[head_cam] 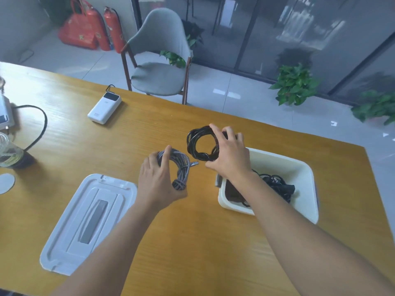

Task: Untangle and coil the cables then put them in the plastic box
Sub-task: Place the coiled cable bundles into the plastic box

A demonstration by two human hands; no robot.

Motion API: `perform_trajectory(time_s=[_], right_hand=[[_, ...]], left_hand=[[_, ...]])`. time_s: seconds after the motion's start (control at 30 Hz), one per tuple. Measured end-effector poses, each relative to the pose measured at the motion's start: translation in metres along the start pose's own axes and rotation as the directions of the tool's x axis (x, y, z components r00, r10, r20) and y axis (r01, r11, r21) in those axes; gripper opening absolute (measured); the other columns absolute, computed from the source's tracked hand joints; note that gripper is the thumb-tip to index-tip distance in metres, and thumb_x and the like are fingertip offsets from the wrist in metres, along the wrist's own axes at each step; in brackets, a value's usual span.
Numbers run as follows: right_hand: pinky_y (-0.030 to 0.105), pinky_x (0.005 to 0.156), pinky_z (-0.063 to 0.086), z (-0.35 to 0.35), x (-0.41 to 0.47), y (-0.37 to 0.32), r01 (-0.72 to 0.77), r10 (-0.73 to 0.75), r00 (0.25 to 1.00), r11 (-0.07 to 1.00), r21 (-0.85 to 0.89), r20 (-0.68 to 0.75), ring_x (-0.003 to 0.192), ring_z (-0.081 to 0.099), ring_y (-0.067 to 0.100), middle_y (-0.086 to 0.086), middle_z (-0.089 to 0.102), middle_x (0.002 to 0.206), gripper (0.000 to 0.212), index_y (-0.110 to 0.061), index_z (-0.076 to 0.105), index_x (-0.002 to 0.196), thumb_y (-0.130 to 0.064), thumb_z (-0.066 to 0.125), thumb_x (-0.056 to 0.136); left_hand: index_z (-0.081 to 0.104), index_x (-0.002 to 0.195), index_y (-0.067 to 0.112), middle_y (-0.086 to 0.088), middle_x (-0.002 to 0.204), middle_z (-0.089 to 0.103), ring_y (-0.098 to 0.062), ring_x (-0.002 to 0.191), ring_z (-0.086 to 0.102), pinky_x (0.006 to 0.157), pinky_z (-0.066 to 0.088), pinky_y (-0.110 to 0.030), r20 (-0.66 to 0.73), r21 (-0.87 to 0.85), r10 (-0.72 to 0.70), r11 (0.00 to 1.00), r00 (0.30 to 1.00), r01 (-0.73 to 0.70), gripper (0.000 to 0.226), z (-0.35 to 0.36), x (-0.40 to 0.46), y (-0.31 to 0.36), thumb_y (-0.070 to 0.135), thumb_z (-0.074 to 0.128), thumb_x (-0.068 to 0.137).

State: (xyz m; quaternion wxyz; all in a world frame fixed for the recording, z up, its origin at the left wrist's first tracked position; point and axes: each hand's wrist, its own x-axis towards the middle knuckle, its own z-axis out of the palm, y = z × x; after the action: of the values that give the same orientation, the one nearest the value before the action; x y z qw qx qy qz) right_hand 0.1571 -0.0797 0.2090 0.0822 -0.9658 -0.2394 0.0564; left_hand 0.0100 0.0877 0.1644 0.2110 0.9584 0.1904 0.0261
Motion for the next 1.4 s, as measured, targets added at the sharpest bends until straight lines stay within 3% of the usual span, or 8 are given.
perform_trajectory(time_s=[0.27, 0.6, 0.73, 0.87, 0.97, 1.13, 1.27, 1.4], right_hand=[[0.032, 0.067, 0.046, -0.046, -0.058, 0.088, -0.145, 0.146, 0.983, 0.989, 0.015, -0.111, 0.117, 0.041, 0.028, -0.003, 0.038, 0.141, 0.114, -0.042, 0.021, 0.161, -0.049, 0.089, 0.069], [0.031, 0.076, 0.045, -0.048, -0.123, 0.186, -0.25, 0.25, 0.968, 0.968, 0.0, -0.025, 0.114, 0.041, 0.028, -0.003, 0.038, 0.144, 0.111, -0.04, 0.023, 0.16, -0.041, 0.087, 0.07], [0.035, 0.095, 0.05, -0.036, -0.129, 0.197, -0.191, 0.195, 0.98, 0.974, -0.12, 0.025, 0.121, 0.04, 0.028, -0.003, 0.036, 0.147, 0.111, -0.037, 0.023, 0.162, -0.041, 0.088, 0.071], [0.041, 0.118, 0.034, -0.02, -0.128, 0.205, -0.125, 0.136, 0.99, 0.973, -0.195, 0.047, 0.134, 0.036, 0.032, 0.001, 0.036, 0.153, 0.11, -0.031, 0.025, 0.162, -0.043, 0.087, 0.072], [0.046, 0.13, 0.011, -0.006, -0.125, 0.208, -0.065, 0.086, 0.993, 0.967, -0.245, 0.075, 0.153, 0.022, 0.033, 0.006, 0.037, 0.157, 0.113, -0.023, 0.025, 0.163, -0.049, 0.087, 0.073], [0.047, 0.131, 0.002, 0.01, -0.122, 0.207, -0.048, 0.072, 0.986, 0.986, -0.158, 0.149, 0.161, -0.002, 0.03, 0.007, 0.015, 0.172, 0.12, -0.019, 0.002, 0.167, -0.062, 0.077, 0.084], [0.049, 0.13, -0.007, 0.012, -0.115, 0.2, 0.032, -0.001, 0.983, 0.985, -0.171, 0.182, 0.16, -0.016, 0.031, 0.006, -0.003, 0.175, 0.086, -0.029, -0.003, 0.167, -0.069, 0.036, 0.102], [0.052, 0.129, -0.006, 0.018, -0.107, 0.203, 0.022, 0.031, 0.97, 0.977, -0.213, 0.243, 0.16, -0.011, 0.035, 0.006, -0.001, 0.175, 0.078, -0.033, -0.003, 0.167, -0.062, 0.036, 0.106]], left_hand=[[0.019, 0.163, 0.017, -0.018, 0.143, 0.041, -0.037, 0.13, 0.04, 0.109, 0.039, -0.047, 0.026, 0.054, 0.199, 0.978, 0.98, -0.2, 0.133, 0.0, 0.009, 0.087, 0.066, 0.081, 0.056], [0.013, 0.164, 0.02, -0.014, 0.149, 0.036, -0.033, 0.138, 0.036, 0.114, 0.035, -0.042, 0.125, 0.056, 0.309, 0.947, 0.943, -0.318, 0.132, 0.035, -0.001, 0.17, 0.061, 0.082, 0.058], [0.013, 0.163, 0.019, -0.013, 0.148, 0.034, -0.033, 0.134, 0.04, 0.113, 0.036, -0.039, 0.171, 0.074, 0.315, 0.941, 0.934, -0.331, 0.133, 0.052, 0.0, 0.185, 0.062, 0.081, 0.058], [0.008, 0.164, 0.015, -0.014, 0.149, 0.03, -0.032, 0.138, 0.036, 0.114, 0.034, -0.037, 0.218, 0.103, 0.294, 0.941, 0.93, -0.322, 0.136, 0.067, 0.01, 0.191, 0.062, 0.083, 0.062], [0.002, 0.164, 0.014, -0.016, 0.149, 0.028, -0.034, 0.139, 0.032, 0.117, 0.03, -0.038, 0.264, 0.1, 0.3, 0.937, 0.917, -0.335, 0.137, 0.08, 0.018, 0.193, 0.062, 0.083, 0.064], [-0.007, 0.164, 0.012, -0.019, 0.161, 0.019, -0.036, 0.15, 0.023, 0.123, 0.021, -0.041, 0.342, 0.224, 0.268, 0.908, 0.901, -0.355, 0.14, 0.1, 0.02, 0.189, 0.076, 0.075, 0.071], [-0.017, 0.163, 0.011, -0.016, 0.172, -0.007, -0.033, 0.16, -0.009, 0.128, 0.005, -0.046, 0.362, 0.209, 0.288, 0.902, 0.887, -0.378, 0.136, 0.113, 0.023, 0.183, 0.089, 0.055, 0.077], [-0.028, 0.159, 0.012, -0.015, 0.171, -0.02, -0.031, 0.158, -0.022, 0.129, 0.0, -0.047, 0.401, 0.186, 0.285, 0.905, 0.871, -0.382, 0.131, 0.121, 0.026, 0.182, 0.087, 0.048, 0.084]])
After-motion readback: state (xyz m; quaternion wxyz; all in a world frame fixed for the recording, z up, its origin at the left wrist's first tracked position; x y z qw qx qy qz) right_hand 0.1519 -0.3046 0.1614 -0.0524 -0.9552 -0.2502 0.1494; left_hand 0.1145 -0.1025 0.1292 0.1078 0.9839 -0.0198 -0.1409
